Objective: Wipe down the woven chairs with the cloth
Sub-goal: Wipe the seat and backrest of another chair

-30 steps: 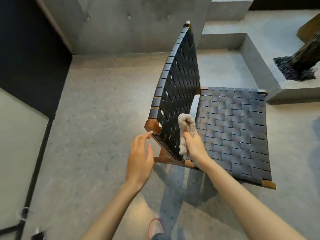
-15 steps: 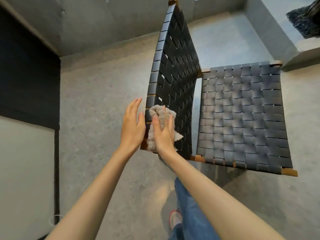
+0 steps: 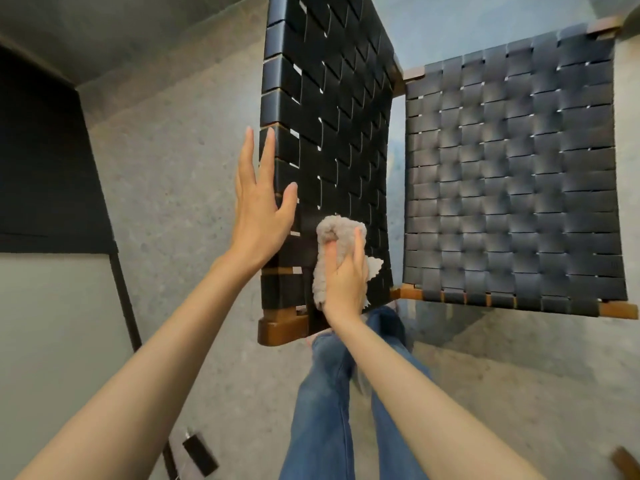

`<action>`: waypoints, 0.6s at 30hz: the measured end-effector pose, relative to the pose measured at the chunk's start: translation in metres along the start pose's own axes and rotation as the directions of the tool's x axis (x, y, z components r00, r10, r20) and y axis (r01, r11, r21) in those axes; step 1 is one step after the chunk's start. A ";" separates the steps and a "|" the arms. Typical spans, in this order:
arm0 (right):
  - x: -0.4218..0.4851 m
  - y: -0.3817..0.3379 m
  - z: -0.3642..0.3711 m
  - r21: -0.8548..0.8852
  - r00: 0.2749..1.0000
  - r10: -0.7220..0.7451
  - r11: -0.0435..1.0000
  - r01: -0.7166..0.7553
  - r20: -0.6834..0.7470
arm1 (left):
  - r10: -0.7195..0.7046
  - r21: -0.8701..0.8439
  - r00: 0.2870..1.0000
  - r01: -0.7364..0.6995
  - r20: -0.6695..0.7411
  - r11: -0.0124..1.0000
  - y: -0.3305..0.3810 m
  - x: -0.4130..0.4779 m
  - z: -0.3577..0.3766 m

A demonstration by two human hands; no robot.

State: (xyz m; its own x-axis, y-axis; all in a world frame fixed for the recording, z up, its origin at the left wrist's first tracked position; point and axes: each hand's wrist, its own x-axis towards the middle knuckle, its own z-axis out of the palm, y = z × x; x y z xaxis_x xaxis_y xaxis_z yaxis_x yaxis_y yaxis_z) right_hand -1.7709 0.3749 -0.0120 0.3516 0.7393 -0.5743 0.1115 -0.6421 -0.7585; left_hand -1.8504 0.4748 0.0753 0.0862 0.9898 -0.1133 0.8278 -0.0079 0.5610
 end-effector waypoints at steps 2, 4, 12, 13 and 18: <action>0.026 0.020 -0.003 0.055 0.991 0.129 0.990 -0.127 -0.029 | 0.035 0.038 0.999 -0.036 0.013 0.999 -0.003 0.005 0.003; 0.051 0.039 -0.006 0.155 0.976 0.217 0.965 -0.211 -0.029 | 0.043 0.055 0.999 -0.044 0.012 0.998 -0.003 0.007 0.008; 0.122 0.083 -0.013 0.353 0.905 0.421 0.840 -0.413 0.056 | 0.048 0.012 0.997 -0.047 -0.067 0.999 0.001 0.006 0.017; 0.122 0.080 -0.011 0.350 0.903 0.426 0.839 -0.417 0.055 | 0.050 0.005 0.996 -0.050 -0.070 0.999 0.001 0.006 0.016; 0.075 0.044 -0.001 0.182 0.993 0.112 0.977 -0.115 0.026 | 0.052 0.003 0.995 -0.052 -0.087 0.999 0.002 0.005 0.015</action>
State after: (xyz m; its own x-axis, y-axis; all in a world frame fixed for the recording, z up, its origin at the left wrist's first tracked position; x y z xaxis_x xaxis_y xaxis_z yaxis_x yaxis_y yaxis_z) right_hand -1.7383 0.4021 -0.0885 0.3379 0.6679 -0.6631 -0.1001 -0.6751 -0.7309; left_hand -1.8395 0.4778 0.0637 0.0803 0.9967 -0.0125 0.8241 -0.0594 0.5633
